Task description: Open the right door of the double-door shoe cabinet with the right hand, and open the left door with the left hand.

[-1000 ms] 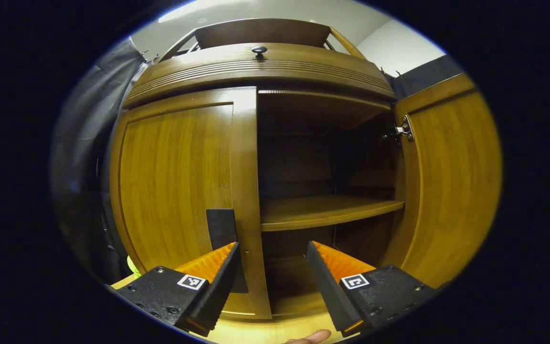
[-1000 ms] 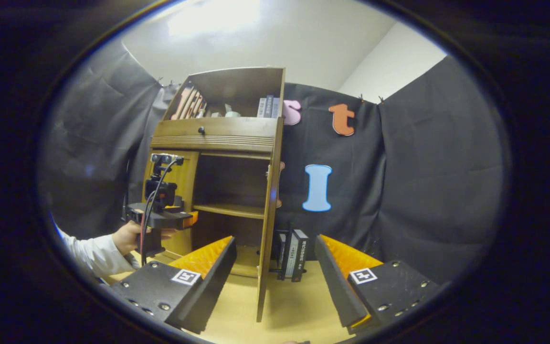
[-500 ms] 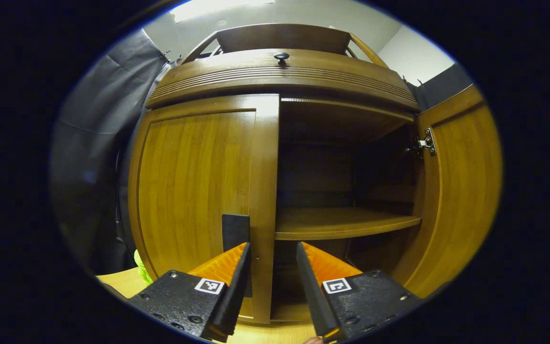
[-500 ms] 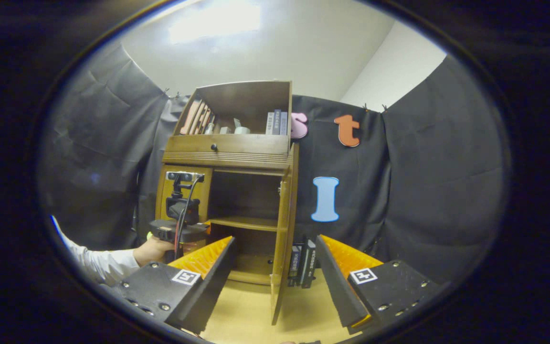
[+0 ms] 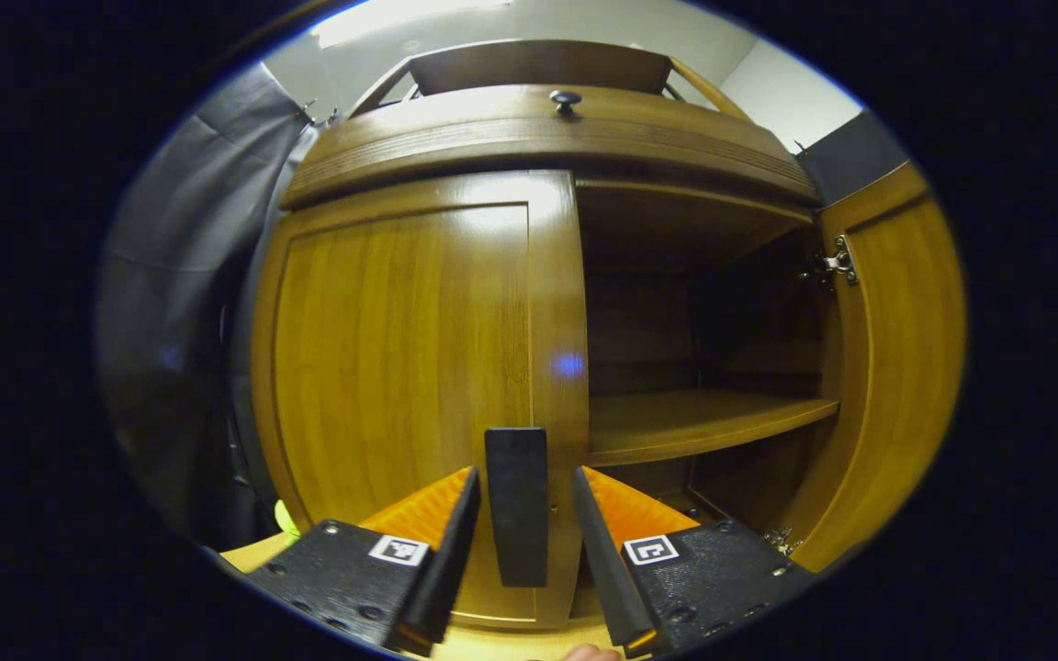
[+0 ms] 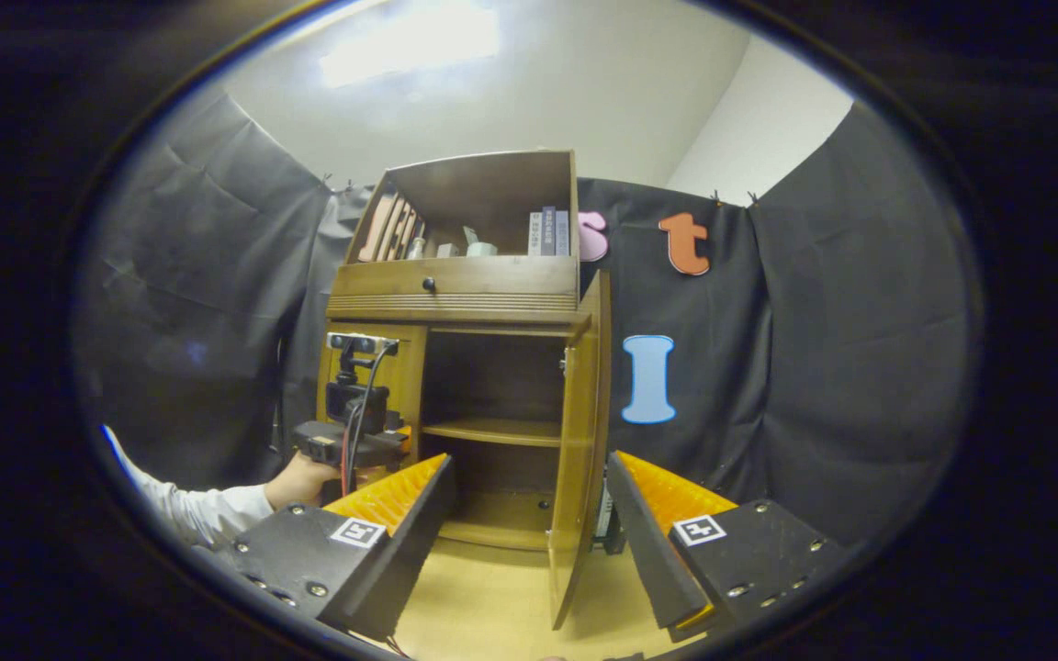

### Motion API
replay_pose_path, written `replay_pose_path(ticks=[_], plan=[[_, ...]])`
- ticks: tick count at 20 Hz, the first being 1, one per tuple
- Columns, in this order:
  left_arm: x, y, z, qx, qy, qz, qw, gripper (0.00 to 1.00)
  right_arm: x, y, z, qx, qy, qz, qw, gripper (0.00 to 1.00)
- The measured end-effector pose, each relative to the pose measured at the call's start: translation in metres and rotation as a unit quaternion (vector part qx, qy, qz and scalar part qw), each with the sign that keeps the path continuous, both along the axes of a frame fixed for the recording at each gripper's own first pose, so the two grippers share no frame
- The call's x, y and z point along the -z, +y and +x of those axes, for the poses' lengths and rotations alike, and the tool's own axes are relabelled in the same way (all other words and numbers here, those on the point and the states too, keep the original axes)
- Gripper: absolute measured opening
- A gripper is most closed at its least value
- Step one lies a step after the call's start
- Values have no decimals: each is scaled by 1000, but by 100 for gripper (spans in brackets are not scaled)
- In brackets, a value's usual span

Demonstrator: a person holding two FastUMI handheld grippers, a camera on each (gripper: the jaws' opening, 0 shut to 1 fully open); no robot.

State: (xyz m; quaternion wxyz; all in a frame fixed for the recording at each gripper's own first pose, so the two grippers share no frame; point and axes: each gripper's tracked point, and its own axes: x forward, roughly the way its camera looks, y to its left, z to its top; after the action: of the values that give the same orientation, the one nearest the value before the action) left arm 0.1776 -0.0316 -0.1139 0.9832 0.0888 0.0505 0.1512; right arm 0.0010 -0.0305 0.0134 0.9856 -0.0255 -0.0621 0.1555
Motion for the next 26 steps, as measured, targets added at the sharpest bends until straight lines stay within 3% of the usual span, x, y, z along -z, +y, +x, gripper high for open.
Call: replay_pose_path(ticks=[2,15,26], plan=[[-6,-4,2,17,-12,-1,1000,31,-5,7,-2,-4,-4,-4,1000,98],[-11,-10,-65,102,53,-23,993,29,-2,16,-3,7,27,5,1000,98],[-25,3,-135,133,81,-28,987,29,-28,30,-28,11,22,6,1000,98]])
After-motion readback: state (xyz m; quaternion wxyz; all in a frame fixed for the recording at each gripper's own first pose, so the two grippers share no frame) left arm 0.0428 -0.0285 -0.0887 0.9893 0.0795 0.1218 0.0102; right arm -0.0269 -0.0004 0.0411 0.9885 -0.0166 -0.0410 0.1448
